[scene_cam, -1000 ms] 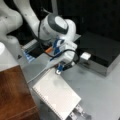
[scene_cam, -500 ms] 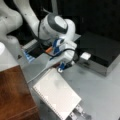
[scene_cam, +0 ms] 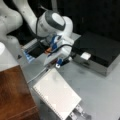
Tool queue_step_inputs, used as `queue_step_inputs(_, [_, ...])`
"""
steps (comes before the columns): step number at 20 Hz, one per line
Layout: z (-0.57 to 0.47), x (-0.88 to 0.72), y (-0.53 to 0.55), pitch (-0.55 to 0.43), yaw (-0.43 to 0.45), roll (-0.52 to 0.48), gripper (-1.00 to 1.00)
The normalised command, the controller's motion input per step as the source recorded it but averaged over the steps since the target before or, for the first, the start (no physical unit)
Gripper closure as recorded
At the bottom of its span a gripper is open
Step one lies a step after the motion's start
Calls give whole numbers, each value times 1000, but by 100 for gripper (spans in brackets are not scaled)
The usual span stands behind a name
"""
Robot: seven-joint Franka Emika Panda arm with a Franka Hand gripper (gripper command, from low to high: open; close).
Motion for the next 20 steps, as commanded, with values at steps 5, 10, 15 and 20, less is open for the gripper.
queue_step_inputs(5, [30, -261, 116, -270, -254, 454, -100])
queue_step_inputs(10, [115, -255, 215, -197, -477, 433, -100])
queue_step_inputs(15, [180, -137, 265, -82, -618, 406, -100])
queue_step_inputs(20, [136, -33, 302, 32, -739, 526, -100])
